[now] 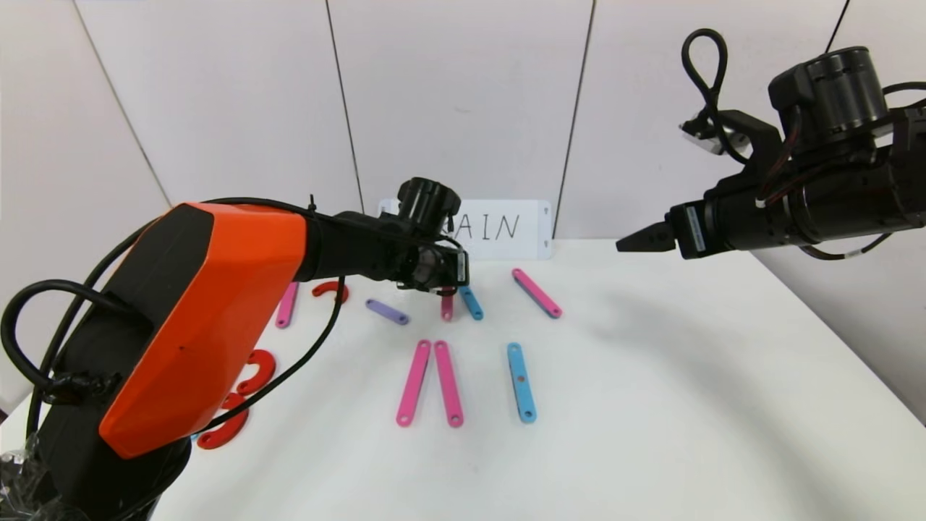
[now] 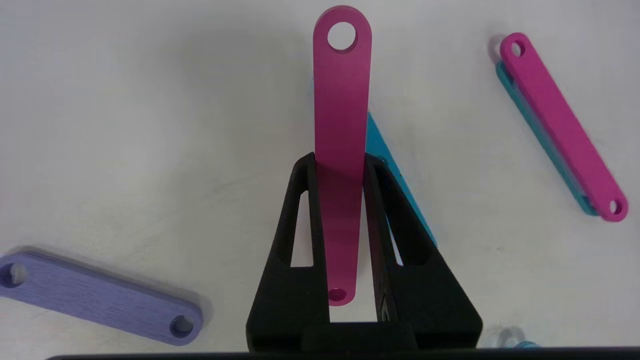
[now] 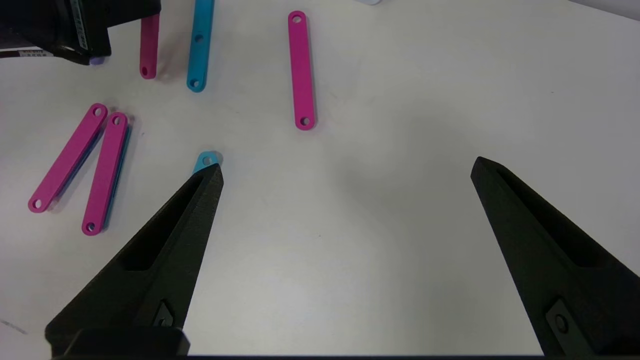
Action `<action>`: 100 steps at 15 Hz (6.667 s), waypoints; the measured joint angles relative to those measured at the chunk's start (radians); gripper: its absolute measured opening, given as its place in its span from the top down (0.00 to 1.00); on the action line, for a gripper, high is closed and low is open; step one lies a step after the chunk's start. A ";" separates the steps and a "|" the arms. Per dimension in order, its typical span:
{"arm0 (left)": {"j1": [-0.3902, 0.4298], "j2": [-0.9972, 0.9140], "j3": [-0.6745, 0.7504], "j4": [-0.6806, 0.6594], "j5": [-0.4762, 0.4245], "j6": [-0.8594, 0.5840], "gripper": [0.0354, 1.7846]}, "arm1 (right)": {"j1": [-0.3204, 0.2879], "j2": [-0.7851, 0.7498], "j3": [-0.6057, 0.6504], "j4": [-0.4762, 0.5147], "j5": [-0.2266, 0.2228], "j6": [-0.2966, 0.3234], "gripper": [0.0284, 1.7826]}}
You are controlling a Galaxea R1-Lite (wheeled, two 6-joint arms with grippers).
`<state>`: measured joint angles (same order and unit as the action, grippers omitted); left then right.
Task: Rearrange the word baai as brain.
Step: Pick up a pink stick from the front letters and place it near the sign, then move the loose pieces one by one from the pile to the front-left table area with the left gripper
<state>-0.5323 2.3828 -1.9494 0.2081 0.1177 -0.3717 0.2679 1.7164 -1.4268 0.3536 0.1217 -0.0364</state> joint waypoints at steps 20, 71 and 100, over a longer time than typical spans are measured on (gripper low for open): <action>0.037 0.003 0.030 0.001 0.005 0.027 0.86 | -0.025 -0.003 -0.003 -0.003 0.000 -0.012 0.03; 0.461 -0.180 0.031 0.410 -0.005 0.101 0.03 | -0.028 0.004 -0.003 -0.004 0.002 -0.012 0.03; 0.527 -0.035 -0.027 0.466 -0.039 0.215 0.03 | -0.027 0.002 -0.003 -0.004 0.001 -0.012 0.03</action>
<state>-0.0057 2.3477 -1.9766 0.6745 0.0787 -0.1568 0.2404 1.7183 -1.4298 0.3496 0.1230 -0.0485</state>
